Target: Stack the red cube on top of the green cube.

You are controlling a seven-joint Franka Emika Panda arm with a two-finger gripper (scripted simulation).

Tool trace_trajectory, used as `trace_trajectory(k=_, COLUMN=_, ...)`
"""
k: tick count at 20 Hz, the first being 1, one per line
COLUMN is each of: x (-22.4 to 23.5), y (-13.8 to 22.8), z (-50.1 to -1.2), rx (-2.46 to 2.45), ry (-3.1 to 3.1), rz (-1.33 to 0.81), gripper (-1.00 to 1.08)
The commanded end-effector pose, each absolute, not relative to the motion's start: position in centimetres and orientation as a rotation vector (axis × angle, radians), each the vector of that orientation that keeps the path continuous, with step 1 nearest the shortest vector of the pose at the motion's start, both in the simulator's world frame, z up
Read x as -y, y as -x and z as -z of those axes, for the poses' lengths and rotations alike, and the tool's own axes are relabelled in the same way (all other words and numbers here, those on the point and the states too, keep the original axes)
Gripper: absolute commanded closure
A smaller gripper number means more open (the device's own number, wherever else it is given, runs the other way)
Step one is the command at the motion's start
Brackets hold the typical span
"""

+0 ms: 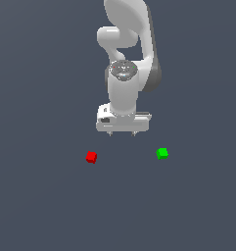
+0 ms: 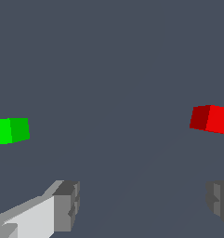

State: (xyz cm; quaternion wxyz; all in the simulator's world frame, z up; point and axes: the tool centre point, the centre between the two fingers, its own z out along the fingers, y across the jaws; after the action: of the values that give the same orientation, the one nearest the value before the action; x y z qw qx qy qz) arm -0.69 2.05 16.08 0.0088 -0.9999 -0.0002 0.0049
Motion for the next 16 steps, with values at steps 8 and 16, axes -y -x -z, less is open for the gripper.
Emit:
trace_trajectory(k=8, x=-0.4, y=0.1, z=-15.0, rx=-0.034, ry=3.127, rz=-0.014, gripper=-0.92)
trace_trajectory(k=16, x=5.4, y=-1.8, z=-11.3, rx=-0.153, ry=3.132, rz=-0.008, gripper=-0.92)
